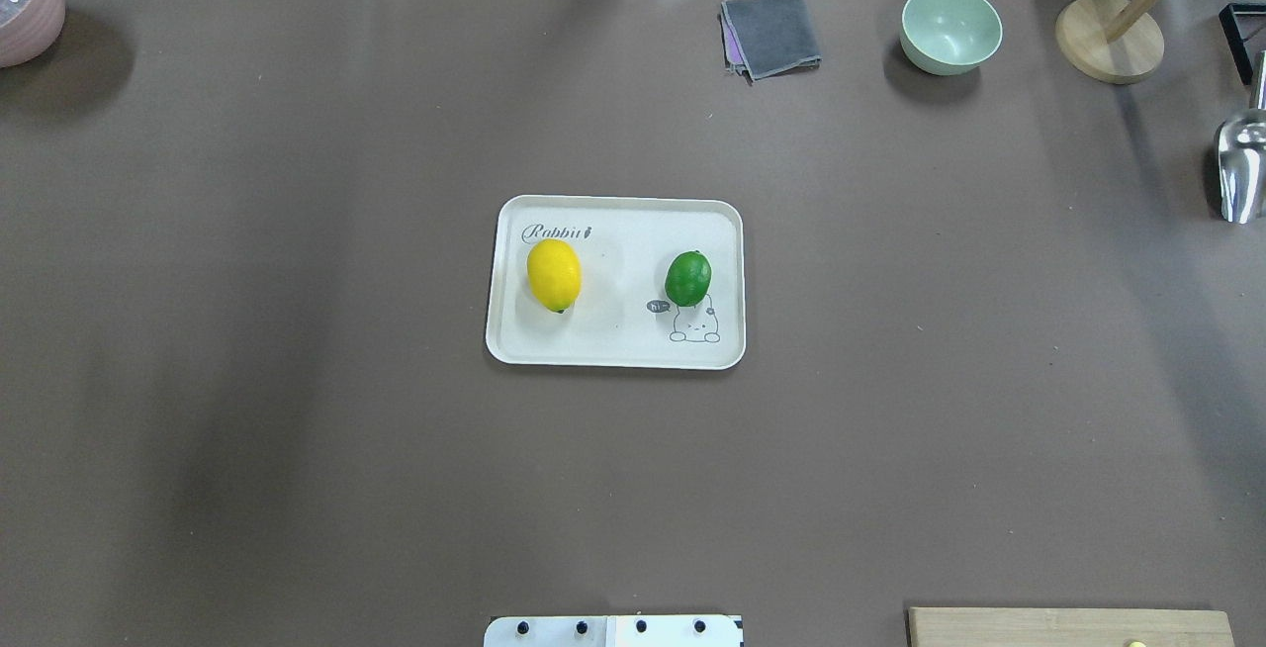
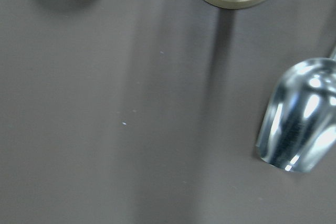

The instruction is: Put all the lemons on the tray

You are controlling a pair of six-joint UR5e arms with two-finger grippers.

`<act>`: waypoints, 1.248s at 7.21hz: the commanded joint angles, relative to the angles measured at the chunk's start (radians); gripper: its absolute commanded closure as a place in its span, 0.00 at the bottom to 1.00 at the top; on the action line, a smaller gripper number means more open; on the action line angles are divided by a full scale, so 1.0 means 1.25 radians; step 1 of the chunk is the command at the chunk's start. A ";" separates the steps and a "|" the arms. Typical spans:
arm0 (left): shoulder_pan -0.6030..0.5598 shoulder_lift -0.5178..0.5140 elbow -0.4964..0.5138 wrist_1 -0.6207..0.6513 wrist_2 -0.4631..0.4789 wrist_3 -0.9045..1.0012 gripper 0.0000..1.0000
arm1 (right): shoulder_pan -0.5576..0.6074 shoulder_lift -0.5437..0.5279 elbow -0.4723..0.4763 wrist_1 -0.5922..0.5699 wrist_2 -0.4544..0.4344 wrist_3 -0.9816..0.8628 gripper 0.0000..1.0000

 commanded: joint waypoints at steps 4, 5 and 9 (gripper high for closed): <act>-0.123 -0.039 -0.001 0.271 -0.102 0.184 0.02 | 0.067 -0.084 0.127 -0.295 -0.036 -0.133 0.00; -0.128 -0.041 0.000 0.298 -0.106 0.187 0.02 | 0.067 -0.092 0.127 -0.291 -0.024 -0.130 0.00; -0.130 -0.023 0.009 0.298 -0.101 0.183 0.02 | 0.066 -0.091 0.122 -0.292 -0.020 -0.127 0.00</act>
